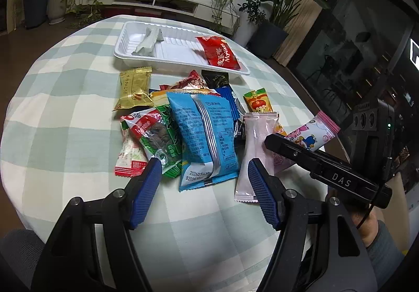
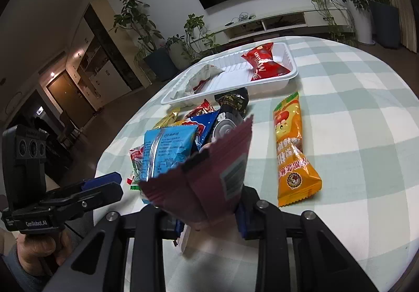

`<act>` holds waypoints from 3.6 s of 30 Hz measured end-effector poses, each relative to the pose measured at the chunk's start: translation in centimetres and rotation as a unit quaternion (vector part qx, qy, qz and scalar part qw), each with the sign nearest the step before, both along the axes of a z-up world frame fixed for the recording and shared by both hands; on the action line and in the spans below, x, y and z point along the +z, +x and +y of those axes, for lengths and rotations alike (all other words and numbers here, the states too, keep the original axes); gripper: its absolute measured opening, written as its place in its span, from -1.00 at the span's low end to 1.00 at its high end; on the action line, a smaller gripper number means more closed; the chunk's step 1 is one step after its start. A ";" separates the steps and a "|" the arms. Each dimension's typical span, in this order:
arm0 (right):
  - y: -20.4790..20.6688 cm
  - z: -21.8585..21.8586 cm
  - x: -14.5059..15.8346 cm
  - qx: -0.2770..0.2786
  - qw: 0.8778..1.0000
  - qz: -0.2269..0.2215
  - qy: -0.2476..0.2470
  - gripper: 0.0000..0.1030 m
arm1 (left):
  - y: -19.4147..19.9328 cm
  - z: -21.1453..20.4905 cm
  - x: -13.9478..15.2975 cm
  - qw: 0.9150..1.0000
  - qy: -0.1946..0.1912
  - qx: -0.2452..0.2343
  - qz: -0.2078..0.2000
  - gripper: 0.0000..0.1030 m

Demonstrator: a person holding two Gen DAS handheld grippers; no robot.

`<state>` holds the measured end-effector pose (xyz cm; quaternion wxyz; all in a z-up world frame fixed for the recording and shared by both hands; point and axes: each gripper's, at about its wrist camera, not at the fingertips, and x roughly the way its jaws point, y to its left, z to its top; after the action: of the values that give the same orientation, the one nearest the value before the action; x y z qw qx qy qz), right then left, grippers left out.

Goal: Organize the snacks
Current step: 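Grasp the pink cartoon packet with the right gripper while the left approaches the blue packet, then grasp the blue packet with the left gripper while the right carries the pink packet to the tray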

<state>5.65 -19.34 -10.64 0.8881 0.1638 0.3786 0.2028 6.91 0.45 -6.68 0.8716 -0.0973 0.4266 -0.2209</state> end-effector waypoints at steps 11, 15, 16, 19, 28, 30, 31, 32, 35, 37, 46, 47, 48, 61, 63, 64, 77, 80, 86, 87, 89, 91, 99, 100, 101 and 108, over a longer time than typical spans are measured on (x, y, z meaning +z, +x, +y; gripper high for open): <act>-1.9 -1.8 -0.4 -0.033 0.998 0.052 0.029 0.11 | 0.3 0.3 -0.2 1.000 0.003 0.004 0.002 0.29; -2.6 -1.9 -0.3 -0.039 0.996 0.071 0.025 0.11 | 0.4 0.1 -0.4 1.000 0.006 0.000 0.004 0.29; -2.8 -1.9 -0.4 -0.042 0.996 0.077 0.025 0.11 | 0.3 0.0 -0.4 1.000 0.007 -0.001 0.004 0.29; -3.0 -2.2 -1.0 -0.048 0.994 0.097 0.021 0.07 | 0.3 -0.2 -0.5 1.000 0.009 -0.005 0.005 0.29; -3.4 -2.0 -1.2 -0.044 0.994 0.103 0.011 -0.55 | 0.7 -1.5 -0.5 0.999 0.034 -0.016 0.005 0.29; -3.7 -2.3 -0.9 -0.050 0.994 0.099 0.014 -0.56 | 0.9 -1.9 -0.5 0.999 0.038 -0.018 0.007 0.29; -3.8 -2.6 -0.7 -0.053 0.994 0.096 0.015 -0.57 | 1.0 -2.1 -0.4 0.999 0.042 -0.018 0.006 0.29; -4.0 -2.8 -0.4 -0.058 0.994 0.091 0.016 -0.57 | 1.1 -2.3 -0.4 0.999 0.045 -0.018 0.005 0.29; -4.3 -3.7 0.4 -0.070 0.994 0.077 0.016 -0.57 | 1.8 -3.0 -0.3 0.998 0.058 -0.010 0.006 0.29; -4.5 -4.1 0.9 -0.077 0.995 0.068 0.015 -0.58 | 2.4 -3.6 -0.5 0.998 0.069 -0.008 0.009 0.30; -5.1 -4.1 0.8 -0.074 0.995 0.064 0.001 -0.58 | 5.5 -6.3 -2.5 0.991 0.129 0.000 0.043 0.30; -5.1 -4.0 0.8 -0.072 0.995 0.063 0.000 -0.58 | 5.8 -6.5 -2.6 0.990 0.136 0.000 0.043 0.30; -5.1 -4.0 0.8 -0.071 0.996 0.062 -0.001 -0.58 | 6.0 -6.6 -2.7 0.989 0.140 -0.001 0.042 0.30; -5.3 -4.2 0.6 -0.071 0.996 0.059 0.002 -0.58 | 5.9 -6.4 -2.7 0.991 0.132 -0.025 0.031 -0.31; -5.3 -4.2 0.5 -0.072 0.996 0.059 0.002 -0.58 | 5.7 -6.2 -2.5 0.991 0.124 -0.028 0.031 -0.31; -5.3 -4.2 0.6 -0.073 0.996 0.059 0.002 -0.58 | 5.5 -5.9 -2.3 0.992 0.117 -0.029 0.030 -0.31; -5.3 -4.8 0.9 -0.075 0.995 0.052 0.028 -0.58 | 3.1 -2.2 1.0 0.998 -0.007 -0.040 0.040 -0.31; -5.4 -4.8 1.2 -0.073 0.995 0.051 0.036 -0.58 | 2.8 -1.4 1.6 0.998 -0.019 -0.040 0.039 -0.31; -5.3 -5.1 1.8 -0.074 0.995 0.047 0.041 -0.59 | 2.6 -0.2 2.6 0.997 -0.043 -0.041 0.038 -0.31; -5.3 -5.2 1.9 -0.076 0.995 0.047 0.044 -0.59 | 2.6 -0.1 2.7 0.997 -0.047 -0.040 0.038 -0.31; -5.2 -6.0 2.2 -0.083 0.994 0.047 0.051 -0.59 | 2.7 0.5 3.2 0.997 -0.055 -0.039 0.036 -0.31; -5.0 -6.9 2.6 -0.090 0.993 0.045 0.055 -0.59 | 3.1 1.3 3.8 0.997 -0.059 -0.036 0.032 -0.31; -1.7 -9.2 7.5 -0.112 0.993 0.001 0.037 -0.59 | 7.1 5.0 7.4 0.998 -0.058 -0.016 0.004 -0.31; -1.0 -9.0 8.4 -0.108 0.994 -0.010 0.032 -0.59 | 8.3 5.4 8.0 0.999 -0.051 -0.012 -0.001 -0.31; 0.1 -8.7 9.4 -0.105 0.994 -0.023 0.026 -0.59 | 9.2 5.8 8.5 0.999 -0.048 -0.009 -0.005 -0.31; 9.2 -4.2 13.5 -0.072 0.994 -0.071 0.027 -0.59 | 16.7 6.7 10.4 1.000 -0.005 -0.001 -0.012 -0.31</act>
<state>14.84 -23.55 2.90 0.9204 0.2001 0.2957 0.1593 23.60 7.19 3.73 0.8760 -0.0985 0.4149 -0.2254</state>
